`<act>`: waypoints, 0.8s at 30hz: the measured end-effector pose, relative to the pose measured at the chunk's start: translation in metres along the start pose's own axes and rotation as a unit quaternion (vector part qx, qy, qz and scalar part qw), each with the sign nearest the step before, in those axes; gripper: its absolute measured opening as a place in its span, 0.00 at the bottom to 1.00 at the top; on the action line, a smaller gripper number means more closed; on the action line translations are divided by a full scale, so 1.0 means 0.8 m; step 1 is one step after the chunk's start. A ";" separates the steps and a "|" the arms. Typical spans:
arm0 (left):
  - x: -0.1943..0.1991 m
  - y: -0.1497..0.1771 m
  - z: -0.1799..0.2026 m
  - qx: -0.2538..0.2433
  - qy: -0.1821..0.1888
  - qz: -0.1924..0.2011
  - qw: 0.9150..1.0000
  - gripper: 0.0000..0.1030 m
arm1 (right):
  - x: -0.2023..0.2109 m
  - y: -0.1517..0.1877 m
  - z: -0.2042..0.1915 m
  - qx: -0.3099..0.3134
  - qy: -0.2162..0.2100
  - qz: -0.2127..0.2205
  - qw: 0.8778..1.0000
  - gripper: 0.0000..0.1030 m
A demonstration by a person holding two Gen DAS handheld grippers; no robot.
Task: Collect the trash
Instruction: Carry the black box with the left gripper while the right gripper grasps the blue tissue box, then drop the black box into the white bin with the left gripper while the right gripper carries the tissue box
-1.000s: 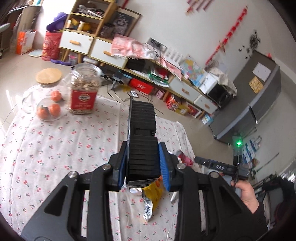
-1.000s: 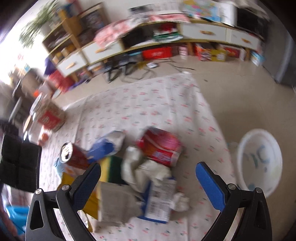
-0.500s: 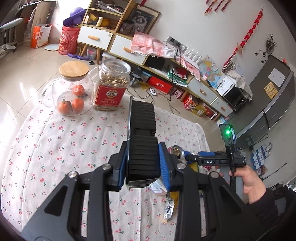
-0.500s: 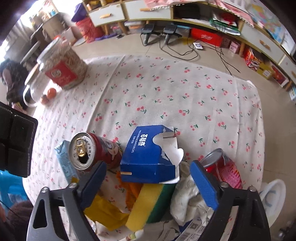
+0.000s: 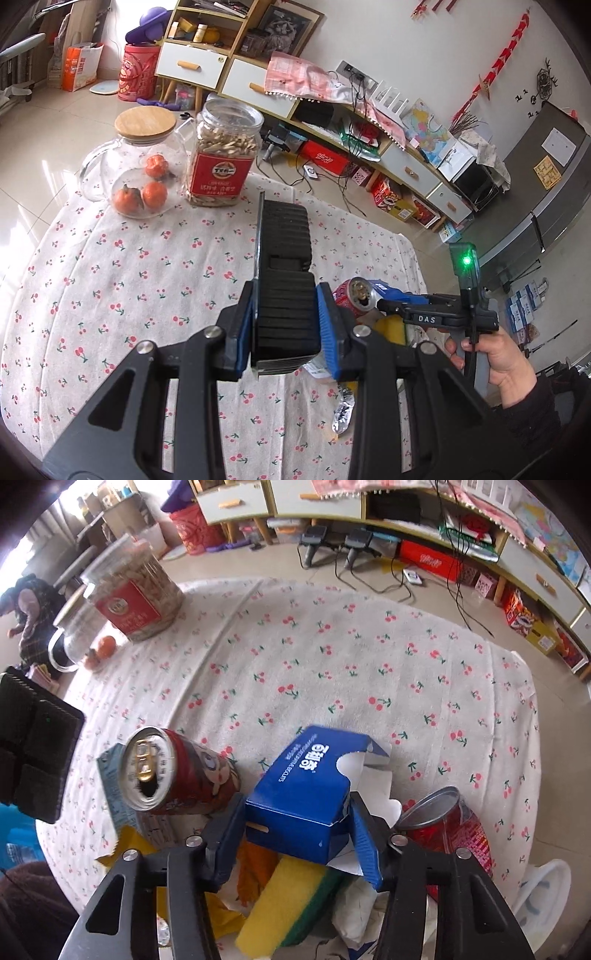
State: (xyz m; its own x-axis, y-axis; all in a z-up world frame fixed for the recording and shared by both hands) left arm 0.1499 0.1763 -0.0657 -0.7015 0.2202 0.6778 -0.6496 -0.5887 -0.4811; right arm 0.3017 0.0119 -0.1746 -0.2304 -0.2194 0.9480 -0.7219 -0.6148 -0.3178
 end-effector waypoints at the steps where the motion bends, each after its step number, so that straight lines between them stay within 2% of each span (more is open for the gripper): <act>1: 0.002 0.000 0.003 -0.001 0.003 0.002 1.000 0.33 | 0.007 0.001 0.001 0.002 0.005 0.006 1.000 0.53; 8: 0.007 0.009 0.032 -0.005 0.036 0.002 0.999 0.33 | 0.066 0.020 0.014 -0.020 0.018 0.059 0.998 0.52; 13: 0.013 0.027 0.072 -0.031 0.062 0.000 0.998 0.33 | 0.106 0.052 0.025 -0.033 0.039 0.084 0.995 0.52; 19: 0.006 0.066 0.122 -0.060 0.097 -0.028 0.993 0.33 | 0.147 0.108 0.049 -0.072 0.051 0.112 0.990 0.52; 24: -0.005 0.100 0.169 -0.110 0.105 -0.047 0.987 0.33 | 0.169 0.169 0.079 -0.126 0.044 0.127 0.983 0.52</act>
State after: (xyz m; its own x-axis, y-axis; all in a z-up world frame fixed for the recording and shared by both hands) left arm 0.1400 0.0232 -0.0315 -0.6656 0.4358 0.6058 -0.7462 -0.3797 -0.5468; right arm 0.2143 -0.1489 -0.0906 -0.4722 -0.2684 0.8396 -0.7693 -0.3395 -0.5412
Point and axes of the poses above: each gripper's, at about its wrist camera, not at the fingertips, and x roughly against the way its jaws point, z to its right, y to its underside, the point moved 10 cm from there along -x, roughly the way its jaws point, and after that the axes turned 12 degrees about x, right-handed, at the moved point
